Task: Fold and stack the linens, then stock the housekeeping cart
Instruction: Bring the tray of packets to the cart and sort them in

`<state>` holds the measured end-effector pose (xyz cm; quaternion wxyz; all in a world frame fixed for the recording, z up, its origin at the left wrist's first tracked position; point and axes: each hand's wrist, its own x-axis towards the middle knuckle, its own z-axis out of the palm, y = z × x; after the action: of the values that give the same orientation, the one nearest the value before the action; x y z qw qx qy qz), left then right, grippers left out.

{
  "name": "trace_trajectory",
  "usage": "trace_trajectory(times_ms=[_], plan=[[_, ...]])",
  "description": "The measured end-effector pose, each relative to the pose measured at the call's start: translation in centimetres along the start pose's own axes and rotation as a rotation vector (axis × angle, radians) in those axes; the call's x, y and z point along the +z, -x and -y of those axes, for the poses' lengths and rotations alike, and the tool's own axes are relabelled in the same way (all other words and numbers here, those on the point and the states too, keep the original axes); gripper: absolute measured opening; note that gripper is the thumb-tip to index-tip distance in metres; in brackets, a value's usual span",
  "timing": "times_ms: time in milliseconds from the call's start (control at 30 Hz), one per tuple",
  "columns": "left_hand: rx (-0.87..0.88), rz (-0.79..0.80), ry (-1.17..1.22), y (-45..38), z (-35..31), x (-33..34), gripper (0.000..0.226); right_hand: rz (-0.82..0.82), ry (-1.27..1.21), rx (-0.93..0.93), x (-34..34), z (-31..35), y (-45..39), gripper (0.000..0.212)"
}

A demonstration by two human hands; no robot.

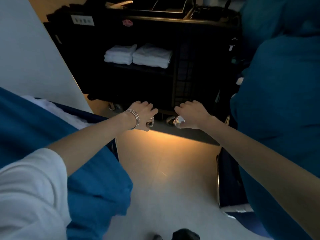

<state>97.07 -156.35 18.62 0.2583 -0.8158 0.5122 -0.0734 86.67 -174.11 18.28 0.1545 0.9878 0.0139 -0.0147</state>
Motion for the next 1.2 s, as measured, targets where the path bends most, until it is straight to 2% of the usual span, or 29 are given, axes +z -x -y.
trace_trajectory(times_ms=[200,667,1200], plan=[[0.019,0.004,0.016,-5.7,5.2,2.0,0.067,0.012,-0.020,-0.013,0.7,-2.8,-7.2,0.047],[-0.066,0.012,0.071,-22.3,17.6,2.2,0.071,-0.142,-0.004,-0.095,-0.2,-14.7,-26.9,0.036],[-0.026,-0.017,0.068,-35.7,31.3,6.2,0.066,-0.115,-0.008,-0.116,-0.1,-20.7,-44.2,0.036]])
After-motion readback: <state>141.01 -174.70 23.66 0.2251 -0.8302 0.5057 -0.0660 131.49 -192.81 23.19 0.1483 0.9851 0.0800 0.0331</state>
